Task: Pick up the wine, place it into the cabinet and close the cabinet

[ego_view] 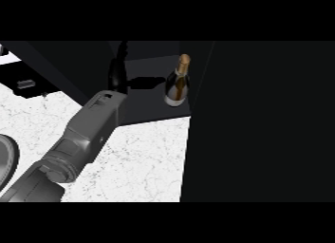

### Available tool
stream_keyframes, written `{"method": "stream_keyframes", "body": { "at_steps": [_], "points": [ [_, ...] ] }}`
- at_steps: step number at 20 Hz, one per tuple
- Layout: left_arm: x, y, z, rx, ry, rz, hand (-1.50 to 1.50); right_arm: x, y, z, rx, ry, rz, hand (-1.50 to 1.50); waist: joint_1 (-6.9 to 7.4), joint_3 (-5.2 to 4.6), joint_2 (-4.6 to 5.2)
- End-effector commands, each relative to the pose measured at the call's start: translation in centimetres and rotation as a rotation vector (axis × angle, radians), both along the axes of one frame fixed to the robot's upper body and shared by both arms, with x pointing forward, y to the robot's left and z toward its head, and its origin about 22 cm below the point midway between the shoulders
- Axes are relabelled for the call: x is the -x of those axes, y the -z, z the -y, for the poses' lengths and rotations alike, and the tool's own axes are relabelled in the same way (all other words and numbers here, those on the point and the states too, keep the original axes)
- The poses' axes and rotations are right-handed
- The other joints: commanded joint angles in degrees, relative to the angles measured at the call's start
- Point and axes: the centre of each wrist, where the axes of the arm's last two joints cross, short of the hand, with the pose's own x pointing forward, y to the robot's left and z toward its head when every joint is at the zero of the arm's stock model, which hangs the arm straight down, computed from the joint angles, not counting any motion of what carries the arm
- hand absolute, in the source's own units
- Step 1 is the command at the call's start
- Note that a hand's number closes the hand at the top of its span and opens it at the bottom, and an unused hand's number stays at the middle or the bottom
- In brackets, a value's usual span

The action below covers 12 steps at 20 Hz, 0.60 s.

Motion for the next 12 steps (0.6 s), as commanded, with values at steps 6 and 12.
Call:
{"method": "stream_keyframes", "body": {
  "at_steps": [6, 12],
  "points": [
    [-1.4, -3.4, -0.5, 0.261, 0.29, 0.212, -1.5, 0.3, -0.1, 0.6, -0.02, 0.051, -0.019, -1.5, 4.49, 0.55, -2.2],
    [-1.6, -4.2, 0.5, 0.415, 0.422, 0.23, -1.5, 0.9, -0.4, 1.5, -0.018, 0.073, -0.026, -1.5, 6.42, 0.69, -3.11]
  ]
}}
